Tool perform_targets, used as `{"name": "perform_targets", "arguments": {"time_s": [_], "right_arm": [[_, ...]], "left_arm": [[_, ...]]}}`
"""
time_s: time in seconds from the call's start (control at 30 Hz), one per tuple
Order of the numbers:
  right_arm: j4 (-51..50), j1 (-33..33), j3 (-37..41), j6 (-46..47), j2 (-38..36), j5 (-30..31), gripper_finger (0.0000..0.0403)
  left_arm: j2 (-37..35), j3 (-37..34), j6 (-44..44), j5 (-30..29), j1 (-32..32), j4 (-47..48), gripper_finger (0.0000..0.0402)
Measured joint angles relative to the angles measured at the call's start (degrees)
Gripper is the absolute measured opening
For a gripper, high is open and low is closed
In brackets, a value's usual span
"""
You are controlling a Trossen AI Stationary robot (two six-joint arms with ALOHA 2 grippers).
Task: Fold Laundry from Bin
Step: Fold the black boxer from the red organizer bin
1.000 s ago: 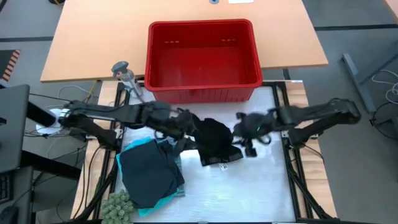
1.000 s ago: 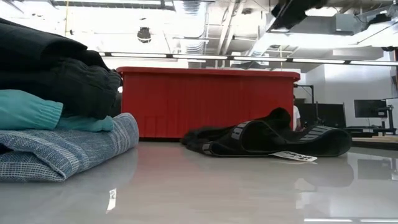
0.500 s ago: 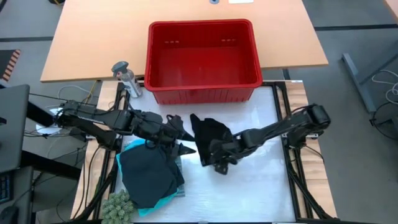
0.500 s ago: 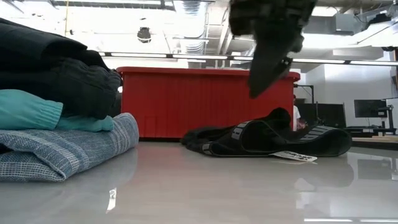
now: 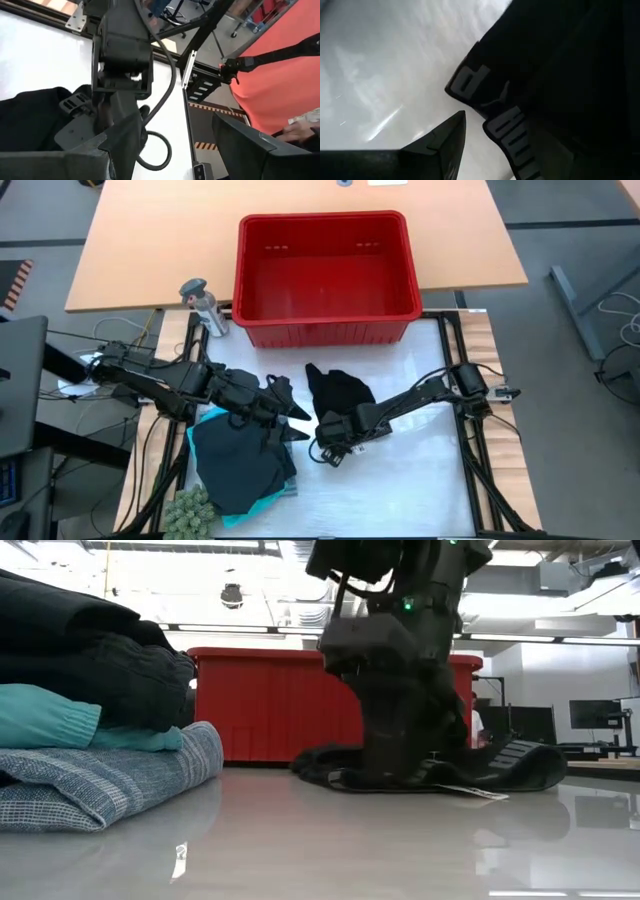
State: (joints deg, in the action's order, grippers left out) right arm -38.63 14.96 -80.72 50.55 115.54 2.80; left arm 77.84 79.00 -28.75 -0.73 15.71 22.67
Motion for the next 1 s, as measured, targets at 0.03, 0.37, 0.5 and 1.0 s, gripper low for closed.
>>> {"name": "perform_targets", "arguments": {"time_s": [0.03,0.37,0.5,1.0], "right_arm": [[-0.46,-0.05,-0.46,-0.38,0.27,-1.08,0.0234],[-12.57,-0.42,-7.1,-2.59,-3.11,-3.19,0.0234],[-20.44,1.16,-8.52,-9.24,-6.76,0.64,0.0234],[-1.04,14.16,6.02,-37.38,-17.72,14.02,0.0234]], "left_arm": [[0.0,0.0,0.0,0.0,0.16,0.09,0.023],[0.02,0.0,0.2,-0.09,1.51,1.14,0.023],[0.02,0.0,2.12,-2.92,1.87,4.28,0.023],[-2.67,-7.86,8.77,-17.54,7.98,-6.96,0.023]]}}
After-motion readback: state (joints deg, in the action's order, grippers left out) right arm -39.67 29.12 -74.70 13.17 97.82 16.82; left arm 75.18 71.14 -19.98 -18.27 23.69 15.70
